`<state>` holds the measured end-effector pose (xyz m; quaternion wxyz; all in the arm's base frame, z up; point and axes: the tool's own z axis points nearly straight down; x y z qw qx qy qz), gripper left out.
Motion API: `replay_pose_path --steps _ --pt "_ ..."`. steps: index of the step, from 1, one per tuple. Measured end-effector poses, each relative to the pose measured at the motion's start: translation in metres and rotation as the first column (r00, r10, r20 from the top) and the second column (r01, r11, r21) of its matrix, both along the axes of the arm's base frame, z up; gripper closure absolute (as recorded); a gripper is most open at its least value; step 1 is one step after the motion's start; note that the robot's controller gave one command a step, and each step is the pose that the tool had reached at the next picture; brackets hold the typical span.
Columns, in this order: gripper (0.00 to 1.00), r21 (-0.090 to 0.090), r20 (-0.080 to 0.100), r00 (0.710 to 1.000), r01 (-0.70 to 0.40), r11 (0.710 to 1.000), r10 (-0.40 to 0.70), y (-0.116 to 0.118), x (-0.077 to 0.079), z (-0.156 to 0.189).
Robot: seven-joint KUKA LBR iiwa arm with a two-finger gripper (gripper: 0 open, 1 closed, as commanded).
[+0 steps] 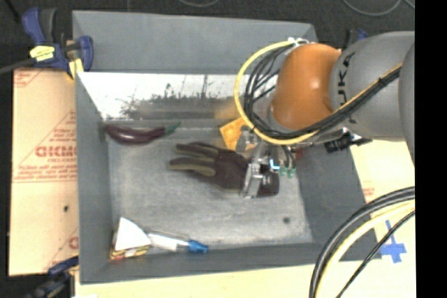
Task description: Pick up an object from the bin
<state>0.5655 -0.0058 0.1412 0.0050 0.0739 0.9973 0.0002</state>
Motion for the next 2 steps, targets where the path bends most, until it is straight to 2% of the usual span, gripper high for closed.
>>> replay_pose_path --steps 1,2 --pt "0.00 -0.001 -0.001 0.993 -0.114 0.993 0.114 -0.005 0.011 -0.011" --pt "0.00 -0.004 -0.001 0.953 -0.304 0.953 0.304 -0.012 0.018 -0.024"
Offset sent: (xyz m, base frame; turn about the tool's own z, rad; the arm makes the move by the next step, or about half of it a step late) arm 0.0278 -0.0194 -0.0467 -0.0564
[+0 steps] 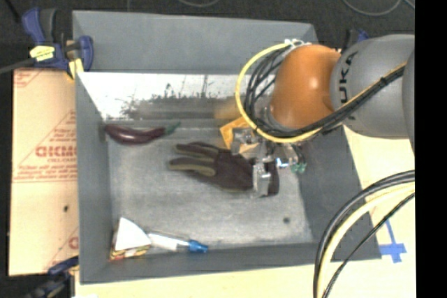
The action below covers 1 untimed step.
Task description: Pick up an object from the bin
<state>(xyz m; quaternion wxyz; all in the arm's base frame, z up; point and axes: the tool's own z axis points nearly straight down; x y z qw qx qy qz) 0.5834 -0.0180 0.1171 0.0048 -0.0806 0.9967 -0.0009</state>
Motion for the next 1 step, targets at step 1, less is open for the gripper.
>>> replay_pose_path --steps 1 --pt "0.00 0.004 0.005 0.986 0.169 0.986 -0.169 -0.0012 -0.0035 -0.0301"
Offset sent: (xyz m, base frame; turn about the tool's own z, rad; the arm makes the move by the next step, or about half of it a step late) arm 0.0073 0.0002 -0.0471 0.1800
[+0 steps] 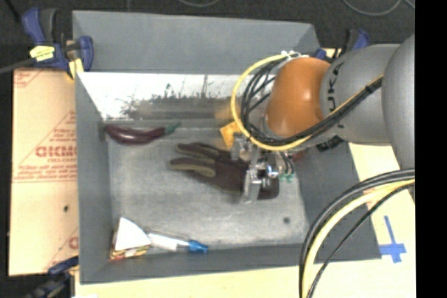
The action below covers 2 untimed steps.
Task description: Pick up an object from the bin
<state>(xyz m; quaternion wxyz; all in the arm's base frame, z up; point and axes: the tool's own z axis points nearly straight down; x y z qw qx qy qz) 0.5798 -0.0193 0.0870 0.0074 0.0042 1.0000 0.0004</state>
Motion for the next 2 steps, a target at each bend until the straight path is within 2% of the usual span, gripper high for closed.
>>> replay_pose_path --steps 1,2 --pt "1.00 -0.003 0.004 1.000 0.011 1.000 -0.011 -0.0001 0.0133 -0.0147" --pt "0.00 -0.003 -0.002 1.000 0.009 1.000 -0.009 0.0000 0.0117 -0.0161"
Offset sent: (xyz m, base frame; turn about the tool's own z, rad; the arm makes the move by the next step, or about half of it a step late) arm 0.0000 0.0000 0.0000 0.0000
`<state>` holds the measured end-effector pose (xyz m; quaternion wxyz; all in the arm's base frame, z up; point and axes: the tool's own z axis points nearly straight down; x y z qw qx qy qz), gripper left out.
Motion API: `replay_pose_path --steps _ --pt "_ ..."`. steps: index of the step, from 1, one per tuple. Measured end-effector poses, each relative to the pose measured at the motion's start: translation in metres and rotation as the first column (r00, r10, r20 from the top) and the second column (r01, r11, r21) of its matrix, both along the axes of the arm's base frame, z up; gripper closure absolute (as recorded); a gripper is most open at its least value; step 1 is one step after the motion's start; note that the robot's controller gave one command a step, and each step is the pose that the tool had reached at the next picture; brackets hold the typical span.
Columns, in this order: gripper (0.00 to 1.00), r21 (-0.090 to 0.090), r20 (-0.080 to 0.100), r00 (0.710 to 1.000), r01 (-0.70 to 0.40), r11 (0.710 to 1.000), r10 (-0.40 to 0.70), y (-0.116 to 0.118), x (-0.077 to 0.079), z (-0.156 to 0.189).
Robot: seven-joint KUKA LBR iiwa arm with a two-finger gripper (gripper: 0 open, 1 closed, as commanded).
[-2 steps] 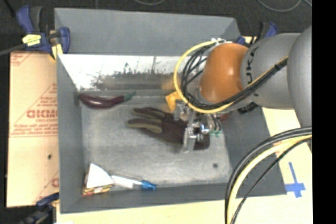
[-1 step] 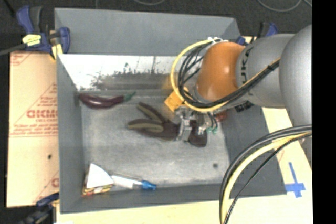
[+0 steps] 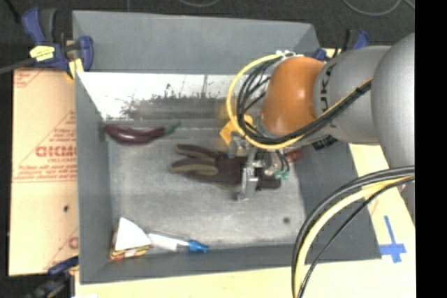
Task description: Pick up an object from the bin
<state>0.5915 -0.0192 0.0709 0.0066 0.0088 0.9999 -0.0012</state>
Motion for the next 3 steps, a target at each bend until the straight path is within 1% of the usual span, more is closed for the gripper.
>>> replay_pose_path --steps 1,2,3 --pt "1.00 0.000 0.003 1.000 0.000 1.000 0.000 0.000 0.001 0.001" --pt "1.00 0.000 0.003 1.000 -0.001 1.000 0.001 0.000 0.001 0.001" --pt "1.00 -0.002 0.005 1.000 -0.020 1.000 0.020 0.000 0.016 0.001"
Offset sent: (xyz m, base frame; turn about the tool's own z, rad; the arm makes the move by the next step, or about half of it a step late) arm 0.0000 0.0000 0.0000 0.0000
